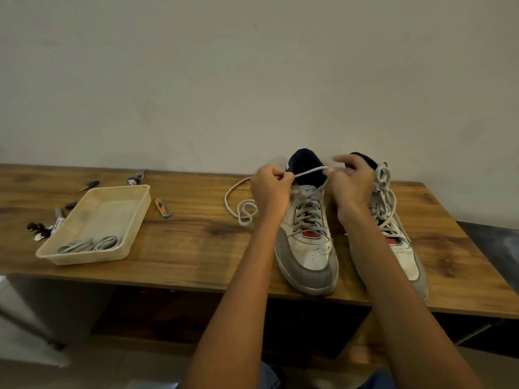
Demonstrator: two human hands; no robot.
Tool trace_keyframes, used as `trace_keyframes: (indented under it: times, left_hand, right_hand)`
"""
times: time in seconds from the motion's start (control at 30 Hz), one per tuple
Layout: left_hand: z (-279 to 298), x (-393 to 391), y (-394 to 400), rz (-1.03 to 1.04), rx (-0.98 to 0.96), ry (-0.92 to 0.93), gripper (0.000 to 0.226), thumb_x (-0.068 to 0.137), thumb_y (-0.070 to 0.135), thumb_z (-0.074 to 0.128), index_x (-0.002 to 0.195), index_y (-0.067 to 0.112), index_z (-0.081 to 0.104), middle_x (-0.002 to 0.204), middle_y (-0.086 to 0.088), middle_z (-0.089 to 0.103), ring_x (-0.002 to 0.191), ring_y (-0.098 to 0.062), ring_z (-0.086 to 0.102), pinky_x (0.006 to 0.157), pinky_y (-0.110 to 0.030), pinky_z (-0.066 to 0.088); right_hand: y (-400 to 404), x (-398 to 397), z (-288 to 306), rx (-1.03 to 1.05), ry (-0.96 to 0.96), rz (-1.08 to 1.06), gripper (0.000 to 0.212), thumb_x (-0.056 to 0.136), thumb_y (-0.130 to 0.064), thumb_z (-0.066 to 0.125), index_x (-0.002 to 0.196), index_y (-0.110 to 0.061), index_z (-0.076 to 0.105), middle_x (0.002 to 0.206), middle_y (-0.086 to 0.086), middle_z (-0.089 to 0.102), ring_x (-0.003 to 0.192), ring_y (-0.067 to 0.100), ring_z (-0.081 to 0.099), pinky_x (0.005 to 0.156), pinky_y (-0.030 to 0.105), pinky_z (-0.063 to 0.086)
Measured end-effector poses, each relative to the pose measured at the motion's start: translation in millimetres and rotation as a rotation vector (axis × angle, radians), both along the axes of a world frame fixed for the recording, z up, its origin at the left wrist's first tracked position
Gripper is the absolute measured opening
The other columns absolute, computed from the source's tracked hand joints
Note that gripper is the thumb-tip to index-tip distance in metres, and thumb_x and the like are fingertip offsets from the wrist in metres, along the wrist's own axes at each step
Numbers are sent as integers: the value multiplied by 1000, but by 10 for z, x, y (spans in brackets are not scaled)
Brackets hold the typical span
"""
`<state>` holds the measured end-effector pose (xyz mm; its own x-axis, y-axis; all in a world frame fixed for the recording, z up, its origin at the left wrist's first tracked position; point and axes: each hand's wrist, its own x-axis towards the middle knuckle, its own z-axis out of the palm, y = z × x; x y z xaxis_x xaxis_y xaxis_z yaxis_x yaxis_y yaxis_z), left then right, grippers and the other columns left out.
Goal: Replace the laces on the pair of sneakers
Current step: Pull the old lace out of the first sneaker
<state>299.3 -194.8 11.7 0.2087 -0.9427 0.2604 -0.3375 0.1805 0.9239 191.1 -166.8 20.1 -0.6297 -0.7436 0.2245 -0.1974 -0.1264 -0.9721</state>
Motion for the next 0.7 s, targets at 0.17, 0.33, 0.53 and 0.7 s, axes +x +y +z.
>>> trace_keyframes:
  times: [0.17, 0.33, 0.53, 0.7]
  left_hand:
    - [10, -17, -8, -30, 34, -28, 6, 81, 11, 64, 78, 6, 66, 76, -9, 69, 71, -23, 65, 67, -35, 54]
    - [18, -22, -7, -29, 6, -23, 5, 82, 9, 65, 78, 6, 65, 72, -6, 66, 69, -23, 66, 68, -41, 57]
    - [14, -82, -7, -26, -19, -68, 6, 81, 5, 61, 76, 3, 64, 72, -12, 67, 67, -26, 67, 64, -41, 56]
    - [25, -104, 27, -5, -25, -106, 7, 83, 7, 62, 83, 2, 66, 74, -6, 63, 65, -17, 60, 59, -26, 49]
  right_hand:
    - [9, 47, 110, 28, 757, -8, 32, 87, -5, 56, 118, -13, 57, 105, 2, 63, 102, 21, 52, 70, 29, 45]
    - [-88, 235, 51, 250, 1203, 101, 20, 96, -16, 45, 99, -8, 63, 90, 6, 59, 104, 24, 50, 64, 31, 34]
    - [-52, -331, 312, 46, 343, -220, 18, 93, -15, 53, 98, -14, 70, 95, 4, 70, 87, 19, 63, 75, 33, 50]
    - [-26, -53, 305, 161, 903, 72, 22, 94, -20, 54, 114, -19, 63, 109, 4, 60, 109, 22, 51, 77, 30, 41]
